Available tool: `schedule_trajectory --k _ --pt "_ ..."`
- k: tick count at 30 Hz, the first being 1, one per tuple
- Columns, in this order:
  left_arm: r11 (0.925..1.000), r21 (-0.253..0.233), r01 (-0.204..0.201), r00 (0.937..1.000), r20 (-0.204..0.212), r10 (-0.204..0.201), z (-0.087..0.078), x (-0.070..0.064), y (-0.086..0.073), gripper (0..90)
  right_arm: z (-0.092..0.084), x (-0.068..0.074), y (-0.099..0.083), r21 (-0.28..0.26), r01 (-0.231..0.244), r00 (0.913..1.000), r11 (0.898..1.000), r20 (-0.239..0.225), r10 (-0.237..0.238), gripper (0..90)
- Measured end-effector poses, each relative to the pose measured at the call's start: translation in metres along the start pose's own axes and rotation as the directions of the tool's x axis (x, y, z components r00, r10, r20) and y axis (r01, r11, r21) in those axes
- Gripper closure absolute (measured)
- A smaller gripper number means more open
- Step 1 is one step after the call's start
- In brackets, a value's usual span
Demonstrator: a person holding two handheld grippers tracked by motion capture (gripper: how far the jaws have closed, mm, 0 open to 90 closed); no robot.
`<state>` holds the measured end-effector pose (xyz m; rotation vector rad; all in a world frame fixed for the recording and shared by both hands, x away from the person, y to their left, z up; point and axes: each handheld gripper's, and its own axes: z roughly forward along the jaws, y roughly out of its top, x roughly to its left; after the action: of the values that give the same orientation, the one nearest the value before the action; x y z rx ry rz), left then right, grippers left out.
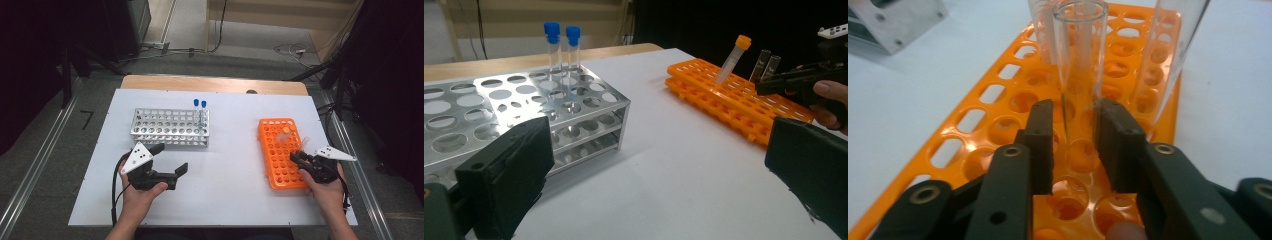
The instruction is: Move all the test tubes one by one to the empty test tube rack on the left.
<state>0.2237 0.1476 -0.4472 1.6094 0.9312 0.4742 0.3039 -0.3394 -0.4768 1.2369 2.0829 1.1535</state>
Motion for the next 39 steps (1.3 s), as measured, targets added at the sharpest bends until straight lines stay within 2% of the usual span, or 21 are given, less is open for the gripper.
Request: schedule_trajectory --k 2,9,17,22,28,39 --pt "1.0 0.007 -0.003 1.0 0.0 0.003 0.001 0.0 -0.001 0.0 0.0 0.001 -0.001 -0.008 0.024 0.9991 1.0 0.034 -0.024 73.5" --pt "0.9999 0.01 -0.005 1.0 0.007 0.005 0.002 -0.004 -0.001 0.0 -0.003 0.0 -0.001 -0.021 0.029 0.9991 0.999 0.031 -0.029 73.9" --pt "0.9998 0.015 -0.014 0.9997 0.022 0.014 0.004 -0.01 0.0 0.0 -0.024 0.004 0.011 -0.12 0.027 0.9993 0.992 0.028 -0.024 74.0" --pt "0.9996 0.017 -0.022 0.999 0.039 0.021 0.006 -0.015 0.0 0.0 -0.033 0.012 0.017 -0.154 0.027 0.9995 0.988 -0.015 -0.029 74.0" --pt "0.9995 0.018 -0.027 0.9981 0.055 0.026 0.009 -0.021 0.001 0.0 -0.034 0.03 0.02 -0.165 0.031 0.9948 0.986 -0.091 -0.046 74.0" --pt "0.9993 0.021 -0.03 0.9963 0.081 0.029 0.014 -0.031 0.002 0.0 -0.027 0.068 0.024 -0.165 0.068 0.9728 0.984 -0.208 -0.102 74.0"
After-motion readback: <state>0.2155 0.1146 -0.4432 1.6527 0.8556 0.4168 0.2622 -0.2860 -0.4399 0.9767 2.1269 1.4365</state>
